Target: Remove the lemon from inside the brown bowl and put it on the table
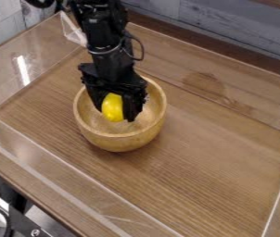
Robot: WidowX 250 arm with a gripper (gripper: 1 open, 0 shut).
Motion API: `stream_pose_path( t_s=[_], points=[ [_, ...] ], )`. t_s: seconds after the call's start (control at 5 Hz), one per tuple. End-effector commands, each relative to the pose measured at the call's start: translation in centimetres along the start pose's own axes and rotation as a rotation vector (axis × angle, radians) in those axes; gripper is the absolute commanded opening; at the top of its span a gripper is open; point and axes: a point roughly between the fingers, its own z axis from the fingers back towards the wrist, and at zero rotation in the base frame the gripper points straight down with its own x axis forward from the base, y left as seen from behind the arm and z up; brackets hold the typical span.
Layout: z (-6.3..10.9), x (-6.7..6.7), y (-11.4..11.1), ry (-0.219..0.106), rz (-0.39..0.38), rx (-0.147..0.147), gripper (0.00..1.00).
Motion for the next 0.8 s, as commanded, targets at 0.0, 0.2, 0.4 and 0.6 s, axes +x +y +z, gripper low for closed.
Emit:
stream_pose_path(
  t_s=[0.0,0.2,0.4,0.6],
  points=[
    [2.2,1.54,-0.2,-0.085,-0.009,0.02,0.0],
    [2.38,1.59,-0.45,-0.083,-0.009,0.018,0.0],
    [2.54,1.66,-0.73,-0.081,-0.011,0.016,0.0],
    [2.7,1.7,-0.98,-0.08,-0.013,0.013,0.0]
  ],
)
